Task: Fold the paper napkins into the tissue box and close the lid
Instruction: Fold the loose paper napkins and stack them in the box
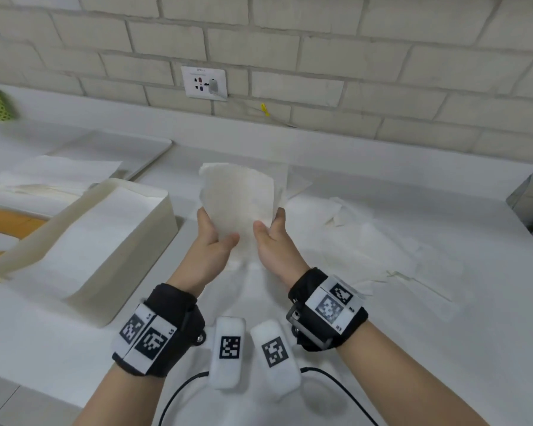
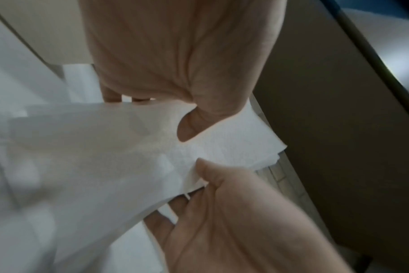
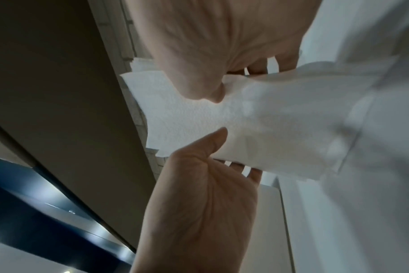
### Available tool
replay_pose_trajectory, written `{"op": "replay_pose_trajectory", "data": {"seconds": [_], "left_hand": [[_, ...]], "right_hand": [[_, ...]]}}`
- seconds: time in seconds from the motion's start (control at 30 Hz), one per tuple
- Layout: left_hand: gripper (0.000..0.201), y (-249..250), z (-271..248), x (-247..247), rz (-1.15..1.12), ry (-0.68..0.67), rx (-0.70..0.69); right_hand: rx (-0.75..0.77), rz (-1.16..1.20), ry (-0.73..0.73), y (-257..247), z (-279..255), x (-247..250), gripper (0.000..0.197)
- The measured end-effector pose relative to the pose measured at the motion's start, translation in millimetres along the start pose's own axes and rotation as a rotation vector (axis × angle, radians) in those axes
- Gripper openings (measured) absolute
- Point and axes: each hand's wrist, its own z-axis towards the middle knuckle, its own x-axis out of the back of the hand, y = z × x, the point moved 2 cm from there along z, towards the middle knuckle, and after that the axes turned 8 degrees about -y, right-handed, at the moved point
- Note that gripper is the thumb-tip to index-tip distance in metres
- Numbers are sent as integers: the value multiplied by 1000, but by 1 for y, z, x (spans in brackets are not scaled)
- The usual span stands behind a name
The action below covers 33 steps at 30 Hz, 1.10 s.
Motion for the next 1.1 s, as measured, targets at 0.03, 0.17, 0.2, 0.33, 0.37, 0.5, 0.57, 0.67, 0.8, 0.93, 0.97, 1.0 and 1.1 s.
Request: {"op": "replay_pose_trajectory", "data": {"seconds": [0.03, 0.17, 0.2, 0.33, 0.37, 0.5, 0.57, 0.67, 0.8, 0.93, 0.97, 1.0, 1.1], "left_hand": [[43, -1, 0, 0, 15, -3, -3], [46, 7, 3, 5, -16, 9, -72], [47, 9, 4, 6, -38, -2, -88], [41, 5, 6, 15, -38, -36, -20], [41, 2, 6, 17, -15, -53, 9], [33, -3, 9, 18, 28, -96, 33], [33, -1, 14, 17, 4, -79, 5], [35, 2, 19, 23, -36, -57, -50], [39, -3, 20, 25, 6, -162, 2], [39, -1, 23, 18, 22, -123, -61], [39, -1, 25, 18, 16, -96, -89], [39, -1, 26, 18, 8, -84, -104], [39, -6, 26, 18, -12, -119, -103]], "right_hand": [[-20, 2, -2, -1, 1, -3, 36], [61, 51, 27, -7, 5, -8, 16], [69, 78, 14, -8, 7, -9, 12], [22, 30, 3, 0, 9, -9, 20], [-1, 10, 23, 4, 9, -8, 19], [-63, 39, 59, 13, 10, -13, 11], [-48, 65, 77, 7, 14, -12, 11], [-41, 68, 59, -2, 18, -8, 24], [-124, 14, 74, 6, 20, -8, 28], [-91, 46, 103, 10, 17, -13, 16], [-64, 55, 104, 9, 15, -14, 13], [-42, 64, 107, 9, 14, -15, 13], [-27, 52, 151, 14, 11, -11, 19]]}}
